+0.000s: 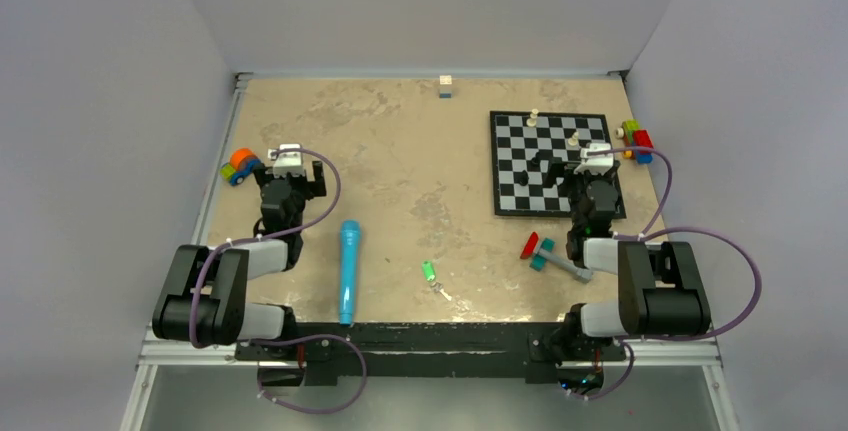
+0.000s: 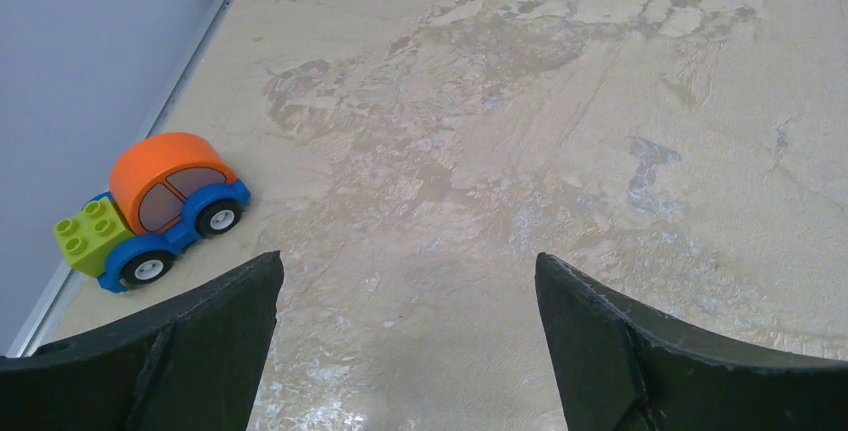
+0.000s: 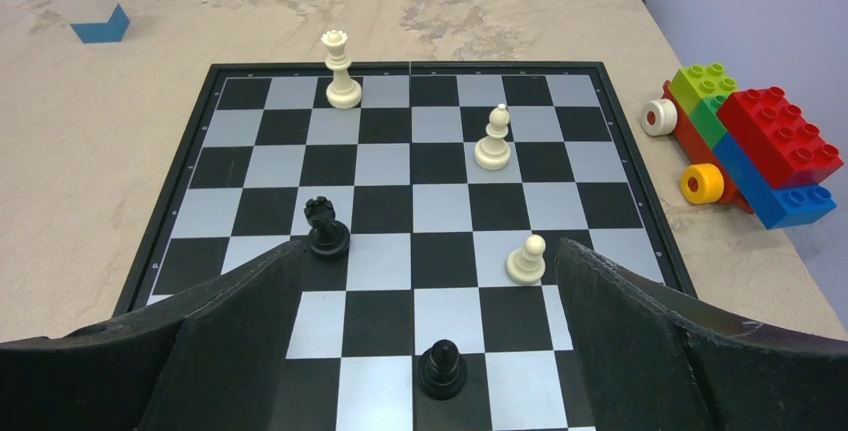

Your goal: Remove the keys from the keyring

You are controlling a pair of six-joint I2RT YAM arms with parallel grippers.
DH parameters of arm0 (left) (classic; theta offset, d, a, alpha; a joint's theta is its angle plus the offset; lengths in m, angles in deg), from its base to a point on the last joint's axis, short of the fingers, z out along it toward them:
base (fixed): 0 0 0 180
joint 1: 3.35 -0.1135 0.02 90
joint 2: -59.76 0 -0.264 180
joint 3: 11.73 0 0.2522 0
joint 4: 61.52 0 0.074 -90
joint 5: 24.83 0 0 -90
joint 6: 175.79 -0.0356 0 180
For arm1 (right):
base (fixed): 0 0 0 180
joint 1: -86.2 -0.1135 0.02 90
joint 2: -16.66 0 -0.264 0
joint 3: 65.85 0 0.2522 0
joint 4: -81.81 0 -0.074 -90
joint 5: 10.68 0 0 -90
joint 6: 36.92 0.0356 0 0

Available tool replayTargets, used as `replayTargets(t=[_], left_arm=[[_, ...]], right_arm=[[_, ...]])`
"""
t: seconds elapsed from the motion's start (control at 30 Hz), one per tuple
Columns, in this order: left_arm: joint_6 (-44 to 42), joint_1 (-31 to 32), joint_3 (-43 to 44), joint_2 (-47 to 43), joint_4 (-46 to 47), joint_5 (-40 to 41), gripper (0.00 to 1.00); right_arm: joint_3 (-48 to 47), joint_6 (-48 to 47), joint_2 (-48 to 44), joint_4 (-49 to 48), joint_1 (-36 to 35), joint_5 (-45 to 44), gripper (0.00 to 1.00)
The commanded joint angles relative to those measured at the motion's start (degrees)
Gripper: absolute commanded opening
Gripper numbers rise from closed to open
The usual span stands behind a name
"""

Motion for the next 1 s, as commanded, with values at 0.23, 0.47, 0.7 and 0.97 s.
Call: replayTargets(t=[0.23, 0.47, 0.7, 0.97], left_arm=[[1.0, -0.3, 0.1, 0.0, 2.6, -0.2, 1.0], [1.0, -0.2, 0.5, 0.0, 2.2, -0.4, 1.0], [2.2, 0.6, 6.7, -13.7, -21.1, 2.5, 1.0], [43.6, 0.5, 45.0, -17.0, -104.9, 15.1, 1.0]], right_arm=[[-1.4, -0.8, -0.6, -2.0, 0.3, -0.3, 0.98], [-1.2, -0.8, -0.7, -2.4, 0.3, -0.4, 0.98], [-27.0, 4.9, -6.4, 47.0, -0.8, -0.6, 0.98], [-38.4, 23.0, -13.6, 59.6, -4.1, 10.0, 0.98]])
